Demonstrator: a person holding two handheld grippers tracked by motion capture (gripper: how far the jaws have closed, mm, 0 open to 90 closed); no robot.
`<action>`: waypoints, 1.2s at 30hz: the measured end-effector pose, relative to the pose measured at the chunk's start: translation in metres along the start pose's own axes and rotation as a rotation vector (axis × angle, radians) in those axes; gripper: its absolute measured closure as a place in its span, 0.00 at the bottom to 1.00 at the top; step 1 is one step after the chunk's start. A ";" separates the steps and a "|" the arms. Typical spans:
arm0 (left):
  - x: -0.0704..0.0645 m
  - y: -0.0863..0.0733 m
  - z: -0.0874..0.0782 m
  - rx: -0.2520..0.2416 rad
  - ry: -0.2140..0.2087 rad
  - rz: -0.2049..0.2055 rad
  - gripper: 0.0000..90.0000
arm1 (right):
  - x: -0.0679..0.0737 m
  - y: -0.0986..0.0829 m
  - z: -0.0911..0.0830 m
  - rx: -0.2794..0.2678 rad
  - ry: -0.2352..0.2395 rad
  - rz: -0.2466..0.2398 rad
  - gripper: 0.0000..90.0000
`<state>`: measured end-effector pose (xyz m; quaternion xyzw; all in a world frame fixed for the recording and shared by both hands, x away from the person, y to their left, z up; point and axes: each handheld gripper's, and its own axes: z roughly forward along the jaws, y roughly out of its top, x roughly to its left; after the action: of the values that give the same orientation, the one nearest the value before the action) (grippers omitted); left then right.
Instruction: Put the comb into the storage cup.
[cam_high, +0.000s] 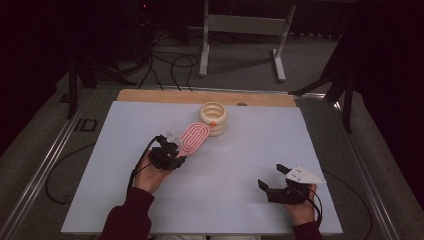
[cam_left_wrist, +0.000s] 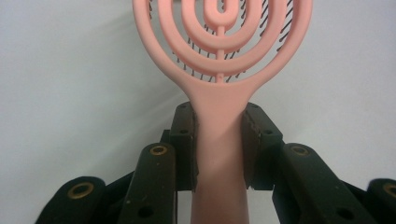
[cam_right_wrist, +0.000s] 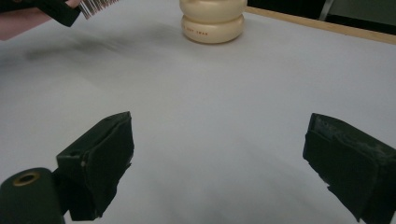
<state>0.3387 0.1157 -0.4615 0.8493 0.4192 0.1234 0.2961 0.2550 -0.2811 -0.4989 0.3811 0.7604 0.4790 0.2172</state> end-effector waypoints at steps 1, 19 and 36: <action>0.001 -0.001 -0.002 -0.009 0.003 -0.002 0.78 | 0.000 0.000 0.000 0.000 0.000 0.000 0.10; 0.005 -0.012 -0.018 -0.162 0.054 0.010 0.77 | 0.003 0.000 0.005 0.012 0.004 -0.001 0.10; -0.001 -0.012 -0.024 -0.224 0.086 0.073 0.78 | -0.002 0.004 0.003 -0.013 0.024 0.070 0.10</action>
<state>0.3190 0.1302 -0.4499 0.8197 0.3837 0.2164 0.3663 0.2601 -0.2803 -0.4972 0.4001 0.7460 0.4958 0.1940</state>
